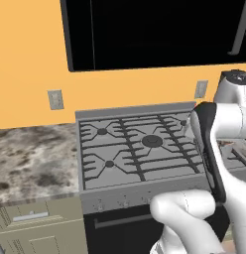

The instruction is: Pick up the sugar cube(s) and place them in the saucepan with hot chocolate.

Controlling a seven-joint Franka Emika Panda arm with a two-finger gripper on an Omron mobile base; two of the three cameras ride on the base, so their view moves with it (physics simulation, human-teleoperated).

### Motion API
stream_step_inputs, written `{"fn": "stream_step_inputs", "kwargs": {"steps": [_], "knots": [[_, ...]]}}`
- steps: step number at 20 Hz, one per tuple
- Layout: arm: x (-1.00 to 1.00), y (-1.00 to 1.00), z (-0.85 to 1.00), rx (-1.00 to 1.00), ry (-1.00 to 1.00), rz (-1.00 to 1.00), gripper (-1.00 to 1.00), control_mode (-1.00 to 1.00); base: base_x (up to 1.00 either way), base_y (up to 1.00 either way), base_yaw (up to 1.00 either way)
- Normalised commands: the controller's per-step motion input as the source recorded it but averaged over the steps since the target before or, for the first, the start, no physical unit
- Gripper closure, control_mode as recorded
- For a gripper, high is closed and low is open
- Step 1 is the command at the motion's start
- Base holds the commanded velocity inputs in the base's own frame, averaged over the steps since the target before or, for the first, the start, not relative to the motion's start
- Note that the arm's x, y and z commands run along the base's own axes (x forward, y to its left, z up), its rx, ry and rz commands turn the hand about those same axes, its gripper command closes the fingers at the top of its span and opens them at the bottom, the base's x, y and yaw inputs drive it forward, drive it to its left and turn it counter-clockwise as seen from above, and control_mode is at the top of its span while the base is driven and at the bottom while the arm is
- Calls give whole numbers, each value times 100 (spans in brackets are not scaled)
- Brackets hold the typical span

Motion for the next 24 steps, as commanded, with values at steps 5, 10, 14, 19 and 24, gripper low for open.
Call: {"fn": "stream_step_inputs", "kwargs": {"steps": [5, 10, 14, 19, 24], "knots": [[-36, -100, 12, 17, 0, -37, -100, -100, 0, 0, 0], [-6, -100, 6, 27, 2, -31, -100, -100, 0, 0, 0], [0, -100, -8, 19, 4, -19, -100, -100, 0, 0, 0], [1, -96, -28, 5, 0, -5, -100, -100, 0, 0, 0], [0, -97, 0, 8, -2, 0, -100, -100, 0, 0, 0]]}}
